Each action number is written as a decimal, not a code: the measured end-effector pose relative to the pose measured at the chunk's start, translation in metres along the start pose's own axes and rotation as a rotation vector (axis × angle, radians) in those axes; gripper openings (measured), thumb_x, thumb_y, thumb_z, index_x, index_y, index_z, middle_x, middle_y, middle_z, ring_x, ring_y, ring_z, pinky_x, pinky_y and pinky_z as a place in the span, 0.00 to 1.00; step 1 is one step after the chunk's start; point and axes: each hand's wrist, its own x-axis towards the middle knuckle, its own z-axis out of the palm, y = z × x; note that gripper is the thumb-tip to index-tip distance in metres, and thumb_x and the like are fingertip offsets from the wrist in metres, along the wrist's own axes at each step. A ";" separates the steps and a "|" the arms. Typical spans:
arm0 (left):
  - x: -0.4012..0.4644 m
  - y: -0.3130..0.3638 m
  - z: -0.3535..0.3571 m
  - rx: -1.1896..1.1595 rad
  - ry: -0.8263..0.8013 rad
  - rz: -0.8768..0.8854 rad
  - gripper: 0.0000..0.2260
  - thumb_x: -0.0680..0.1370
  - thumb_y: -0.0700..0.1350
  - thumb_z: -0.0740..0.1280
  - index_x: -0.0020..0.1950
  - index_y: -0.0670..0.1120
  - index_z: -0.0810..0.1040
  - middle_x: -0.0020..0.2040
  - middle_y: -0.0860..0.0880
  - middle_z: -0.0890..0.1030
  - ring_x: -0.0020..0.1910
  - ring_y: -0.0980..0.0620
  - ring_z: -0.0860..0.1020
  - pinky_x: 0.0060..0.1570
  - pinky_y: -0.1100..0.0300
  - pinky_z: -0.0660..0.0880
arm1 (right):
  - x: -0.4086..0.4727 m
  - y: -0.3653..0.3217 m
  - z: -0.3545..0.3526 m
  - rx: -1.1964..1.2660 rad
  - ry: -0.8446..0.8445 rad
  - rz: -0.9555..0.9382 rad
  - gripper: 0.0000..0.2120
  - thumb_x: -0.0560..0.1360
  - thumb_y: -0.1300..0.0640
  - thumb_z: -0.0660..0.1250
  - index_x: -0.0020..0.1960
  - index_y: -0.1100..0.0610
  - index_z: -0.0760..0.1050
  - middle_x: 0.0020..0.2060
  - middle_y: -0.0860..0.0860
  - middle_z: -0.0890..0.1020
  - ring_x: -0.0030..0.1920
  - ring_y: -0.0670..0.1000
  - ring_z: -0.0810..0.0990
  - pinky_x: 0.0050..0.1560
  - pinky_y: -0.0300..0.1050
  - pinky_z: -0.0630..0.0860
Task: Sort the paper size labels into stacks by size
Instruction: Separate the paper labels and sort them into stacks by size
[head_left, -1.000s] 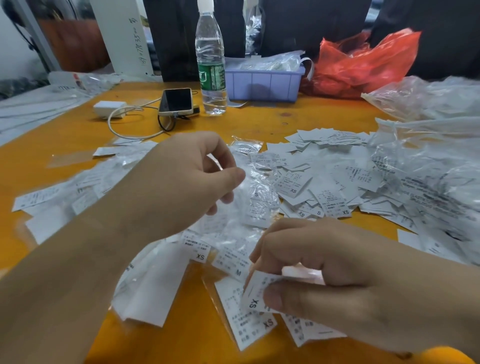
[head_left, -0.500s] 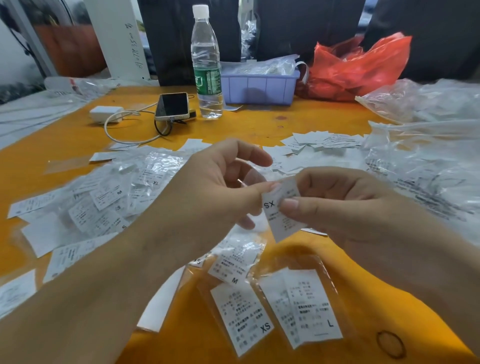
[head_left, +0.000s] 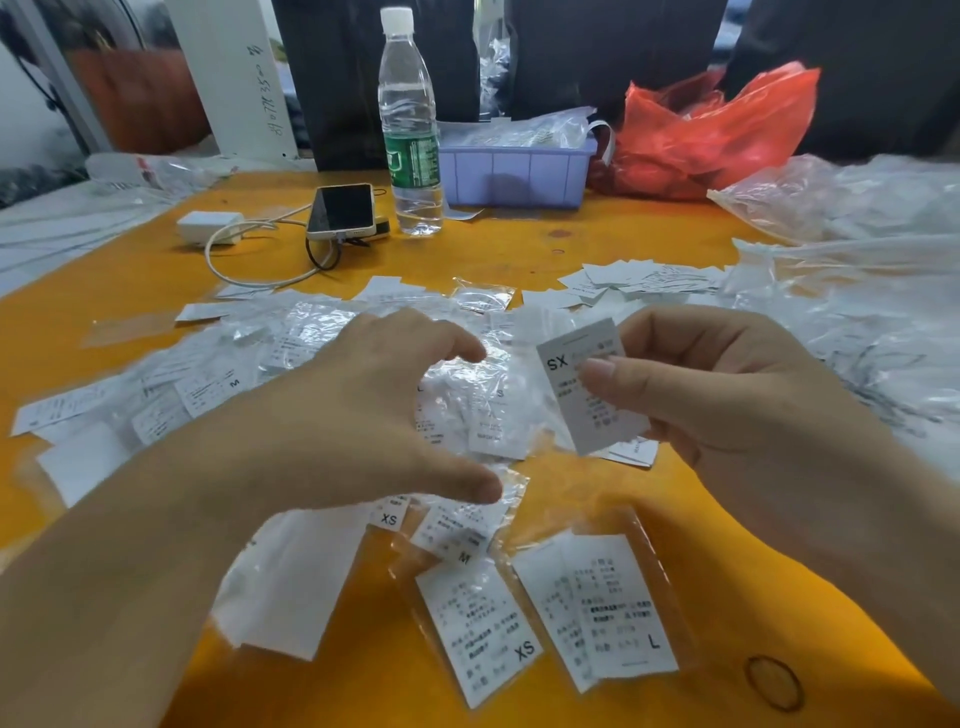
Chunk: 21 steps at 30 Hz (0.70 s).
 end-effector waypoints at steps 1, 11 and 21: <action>0.001 0.000 0.002 0.012 -0.012 -0.013 0.32 0.54 0.72 0.75 0.50 0.80 0.60 0.50 0.79 0.60 0.55 0.68 0.61 0.51 0.63 0.63 | 0.000 0.000 0.000 -0.012 -0.003 0.005 0.03 0.63 0.58 0.69 0.31 0.57 0.79 0.35 0.55 0.84 0.35 0.49 0.81 0.35 0.36 0.77; 0.014 -0.007 0.014 0.145 0.219 -0.034 0.26 0.69 0.60 0.74 0.64 0.66 0.67 0.62 0.62 0.67 0.67 0.56 0.60 0.65 0.53 0.63 | -0.002 0.004 0.002 -0.077 -0.014 0.039 0.06 0.62 0.54 0.70 0.32 0.57 0.79 0.35 0.56 0.84 0.36 0.51 0.81 0.37 0.40 0.77; 0.006 0.017 0.013 -0.749 0.106 0.152 0.23 0.72 0.63 0.58 0.43 0.47 0.84 0.32 0.54 0.79 0.31 0.60 0.74 0.30 0.71 0.69 | -0.001 0.006 0.000 -0.022 -0.098 0.003 0.03 0.66 0.58 0.71 0.35 0.57 0.82 0.33 0.54 0.82 0.34 0.48 0.81 0.33 0.37 0.76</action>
